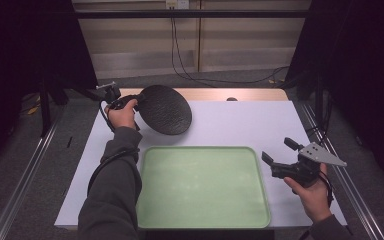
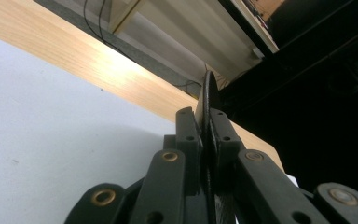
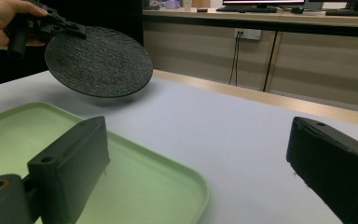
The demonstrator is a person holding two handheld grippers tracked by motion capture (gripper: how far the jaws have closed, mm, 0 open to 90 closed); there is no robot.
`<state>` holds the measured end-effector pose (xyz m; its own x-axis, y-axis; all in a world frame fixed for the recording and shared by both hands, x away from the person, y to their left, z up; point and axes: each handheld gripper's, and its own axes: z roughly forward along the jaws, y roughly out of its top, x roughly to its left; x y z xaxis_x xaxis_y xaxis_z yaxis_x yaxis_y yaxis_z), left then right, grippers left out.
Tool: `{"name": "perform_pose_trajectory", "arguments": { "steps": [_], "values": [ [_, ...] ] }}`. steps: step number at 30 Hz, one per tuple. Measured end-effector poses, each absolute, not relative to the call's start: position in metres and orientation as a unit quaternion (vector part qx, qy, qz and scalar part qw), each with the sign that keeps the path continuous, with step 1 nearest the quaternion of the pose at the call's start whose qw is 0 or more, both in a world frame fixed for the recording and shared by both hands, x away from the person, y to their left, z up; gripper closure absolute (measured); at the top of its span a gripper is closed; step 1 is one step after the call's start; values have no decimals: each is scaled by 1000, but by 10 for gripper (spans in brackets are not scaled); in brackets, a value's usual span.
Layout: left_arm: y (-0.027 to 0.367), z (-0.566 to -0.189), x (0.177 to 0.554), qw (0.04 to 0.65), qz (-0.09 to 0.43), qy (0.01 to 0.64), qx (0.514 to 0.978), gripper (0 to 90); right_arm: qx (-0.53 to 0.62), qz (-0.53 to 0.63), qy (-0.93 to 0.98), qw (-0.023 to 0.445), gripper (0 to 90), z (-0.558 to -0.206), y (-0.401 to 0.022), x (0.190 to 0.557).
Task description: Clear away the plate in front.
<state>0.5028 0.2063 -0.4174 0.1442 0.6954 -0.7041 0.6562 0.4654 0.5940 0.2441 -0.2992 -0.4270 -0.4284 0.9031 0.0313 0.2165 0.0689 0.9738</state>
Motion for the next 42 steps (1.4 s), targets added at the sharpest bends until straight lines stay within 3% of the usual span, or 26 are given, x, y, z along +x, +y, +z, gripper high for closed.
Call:
{"name": "perform_pose_trajectory", "arguments": {
  "steps": [18, 42],
  "values": [
    [208, -392, 487, 563, -29, 618, 548, 852, 417, 534, 662, 321, 51, -427, -298, 244],
    [191, -379, 461, 559, -53, 563, 607, 852, 422, 533, 657, 326, 34, -427, -297, 243]
  ]
}}
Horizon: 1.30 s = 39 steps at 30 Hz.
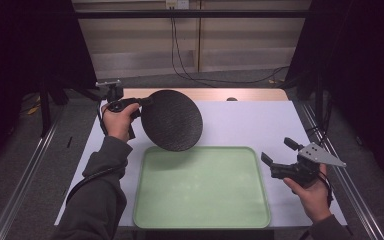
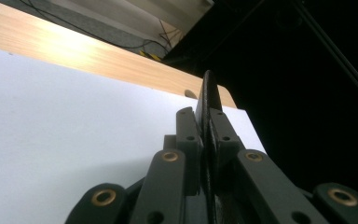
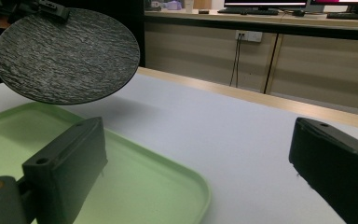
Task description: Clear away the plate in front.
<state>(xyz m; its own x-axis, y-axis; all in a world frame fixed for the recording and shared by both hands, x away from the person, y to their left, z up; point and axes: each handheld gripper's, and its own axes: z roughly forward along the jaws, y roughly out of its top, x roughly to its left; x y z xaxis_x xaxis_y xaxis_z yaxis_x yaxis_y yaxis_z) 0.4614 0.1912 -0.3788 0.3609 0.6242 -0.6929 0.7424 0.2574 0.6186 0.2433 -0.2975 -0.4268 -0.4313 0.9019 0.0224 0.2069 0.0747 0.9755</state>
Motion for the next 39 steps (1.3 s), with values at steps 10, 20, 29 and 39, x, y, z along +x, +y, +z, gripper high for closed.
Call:
{"name": "perform_pose_trajectory", "arguments": {
  "steps": [10, 20, 29, 39],
  "values": [
    [181, -378, 449, 554, -64, 543, 628, 851, 422, 540, 653, 322, 16, -426, -297, 243],
    [167, -379, 436, 551, -82, 518, 649, 850, 415, 543, 657, 318, 10, -425, -295, 242],
    [153, -382, 426, 544, -104, 500, 666, 849, 413, 543, 659, 317, 6, -425, -296, 242],
    [139, -385, 413, 542, -123, 484, 676, 850, 413, 541, 662, 314, 7, -426, -294, 242]
  ]
}}
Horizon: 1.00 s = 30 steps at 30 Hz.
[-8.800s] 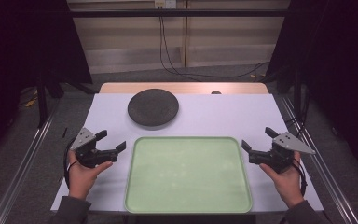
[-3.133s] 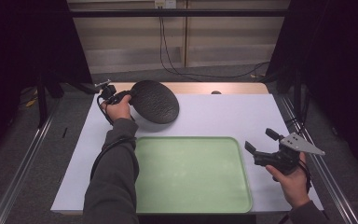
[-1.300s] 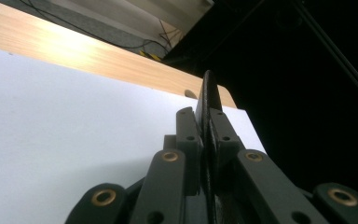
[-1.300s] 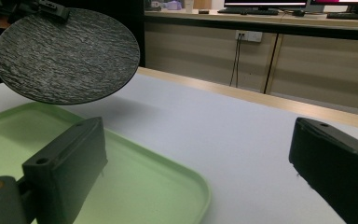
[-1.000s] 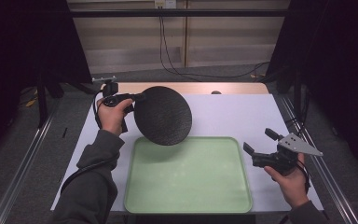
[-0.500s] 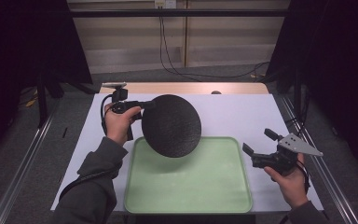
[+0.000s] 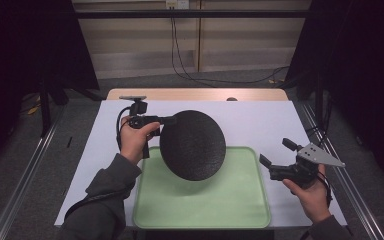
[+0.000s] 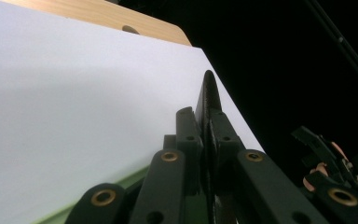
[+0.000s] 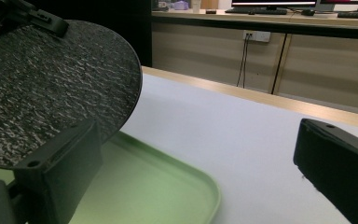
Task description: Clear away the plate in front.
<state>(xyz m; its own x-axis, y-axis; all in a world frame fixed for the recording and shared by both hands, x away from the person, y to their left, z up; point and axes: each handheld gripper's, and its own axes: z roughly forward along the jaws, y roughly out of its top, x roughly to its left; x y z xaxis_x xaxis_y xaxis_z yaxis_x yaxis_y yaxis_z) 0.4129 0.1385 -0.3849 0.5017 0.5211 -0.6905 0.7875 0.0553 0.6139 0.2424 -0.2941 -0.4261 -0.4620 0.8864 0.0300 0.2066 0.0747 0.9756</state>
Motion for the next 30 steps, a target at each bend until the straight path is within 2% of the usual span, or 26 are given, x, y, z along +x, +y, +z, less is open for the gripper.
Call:
{"name": "perform_pose_trajectory", "arguments": {
  "steps": [14, 30],
  "values": [
    [119, -396, 392, 535, -164, 457, 691, 848, 405, 542, 667, 313, 10, -426, -294, 242],
    [104, -411, 372, 518, -181, 439, 712, 845, 403, 543, 667, 314, 11, -426, -294, 242]
  ]
}}
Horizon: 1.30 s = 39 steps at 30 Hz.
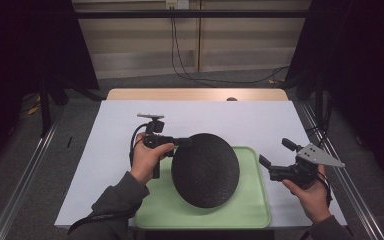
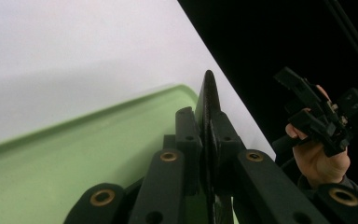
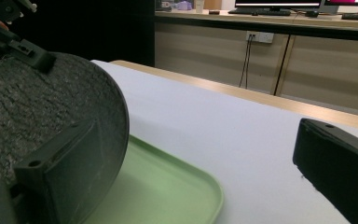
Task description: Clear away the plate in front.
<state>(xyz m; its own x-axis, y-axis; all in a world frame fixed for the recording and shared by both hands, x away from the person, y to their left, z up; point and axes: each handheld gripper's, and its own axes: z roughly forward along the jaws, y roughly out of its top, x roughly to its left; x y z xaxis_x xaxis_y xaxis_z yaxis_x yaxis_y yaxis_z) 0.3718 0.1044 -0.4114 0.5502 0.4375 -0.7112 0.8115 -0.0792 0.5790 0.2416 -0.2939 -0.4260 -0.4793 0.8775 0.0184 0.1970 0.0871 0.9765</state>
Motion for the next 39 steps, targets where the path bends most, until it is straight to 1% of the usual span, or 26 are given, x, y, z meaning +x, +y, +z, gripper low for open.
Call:
{"name": "perform_pose_trajectory", "arguments": {
  "steps": [5, 19, 25, 27, 28, 31, 33, 36, 39],
  "values": [
    [103, -417, 364, 514, -179, 433, 718, 843, 404, 544, 665, 315, 11, -426, -294, 241],
    [106, -431, 348, 517, -196, 440, 708, 840, 402, 542, 667, 314, 12, -426, -293, 241],
    [111, -438, 347, 515, -188, 446, 707, 849, 403, 543, 667, 313, 14, -426, -293, 241],
    [112, -441, 346, 515, -190, 456, 701, 852, 402, 542, 667, 314, 14, -426, -293, 241],
    [113, -443, 345, 509, -180, 456, 708, 861, 402, 542, 668, 313, 15, -426, -293, 241],
    [115, -446, 345, 513, -184, 456, 703, 863, 402, 542, 668, 314, 16, -427, -292, 242],
    [116, -447, 346, 513, -171, 447, 712, 866, 404, 541, 667, 314, 16, -427, -292, 242],
    [115, -448, 346, 511, -165, 451, 713, 869, 403, 541, 668, 314, 16, -427, -292, 242],
    [116, -451, 347, 512, -171, 457, 707, 869, 403, 539, 668, 316, 16, -427, -292, 241]
  ]
}}
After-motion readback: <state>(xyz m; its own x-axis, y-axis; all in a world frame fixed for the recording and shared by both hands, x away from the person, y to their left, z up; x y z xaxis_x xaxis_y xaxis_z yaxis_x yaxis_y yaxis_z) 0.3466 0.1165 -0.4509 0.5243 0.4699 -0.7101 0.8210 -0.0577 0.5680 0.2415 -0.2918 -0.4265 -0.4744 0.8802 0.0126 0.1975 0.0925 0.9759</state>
